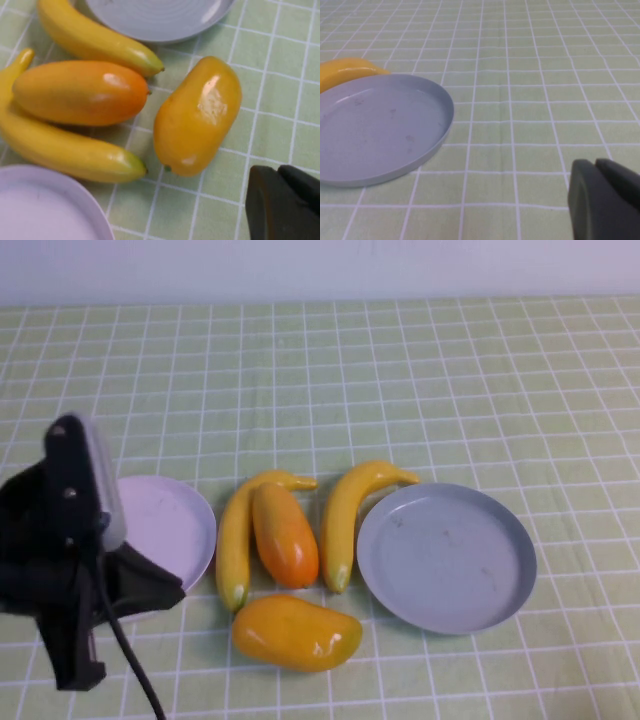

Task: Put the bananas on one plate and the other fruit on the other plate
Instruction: Put one type of fruit in the left plate

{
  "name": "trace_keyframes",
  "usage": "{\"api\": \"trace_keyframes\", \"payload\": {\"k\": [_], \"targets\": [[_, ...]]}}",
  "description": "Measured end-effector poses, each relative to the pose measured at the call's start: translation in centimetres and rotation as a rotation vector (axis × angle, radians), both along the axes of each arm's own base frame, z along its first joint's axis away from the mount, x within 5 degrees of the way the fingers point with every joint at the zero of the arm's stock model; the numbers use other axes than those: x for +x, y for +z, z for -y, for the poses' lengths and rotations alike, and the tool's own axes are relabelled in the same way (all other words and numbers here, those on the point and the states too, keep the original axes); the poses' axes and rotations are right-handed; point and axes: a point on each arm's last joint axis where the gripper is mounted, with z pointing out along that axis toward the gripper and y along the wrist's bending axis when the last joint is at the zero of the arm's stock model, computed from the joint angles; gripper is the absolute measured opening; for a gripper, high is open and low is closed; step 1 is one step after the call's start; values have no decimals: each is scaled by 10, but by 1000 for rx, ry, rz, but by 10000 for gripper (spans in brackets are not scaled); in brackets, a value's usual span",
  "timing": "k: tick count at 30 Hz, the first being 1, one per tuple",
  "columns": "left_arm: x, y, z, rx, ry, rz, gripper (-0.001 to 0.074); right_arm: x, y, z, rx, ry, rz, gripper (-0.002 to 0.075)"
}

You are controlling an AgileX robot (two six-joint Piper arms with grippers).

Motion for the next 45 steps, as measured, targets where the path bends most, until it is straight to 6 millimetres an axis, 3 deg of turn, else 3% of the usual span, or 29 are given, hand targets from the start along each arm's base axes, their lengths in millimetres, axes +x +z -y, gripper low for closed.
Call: {"api": "trace_keyframes", "payload": {"k": [7, 12, 16, 21, 24, 32, 45], "targets": [[19, -11, 51, 175, -340, 19, -2, 0, 0, 0, 0, 0, 0, -15], [29, -27, 80, 251, -445, 35, 19, 0, 0, 0, 0, 0, 0, -16], [35, -40, 94, 302, -484, 68, 189, 0, 0, 0, 0, 0, 0, -16], [43, -56, 111, 315, -483, 110, 520, 0, 0, 0, 0, 0, 0, -15], [47, -65, 121, 319, -483, 133, 599, 0, 0, 0, 0, 0, 0, -16], [48, -90, 140, 353, -526, 125, 627, 0, 0, 0, 0, 0, 0, -15], [54, -108, 142, 419, -562, 122, 628, 0, 0, 0, 0, 0, 0, -16]]}}
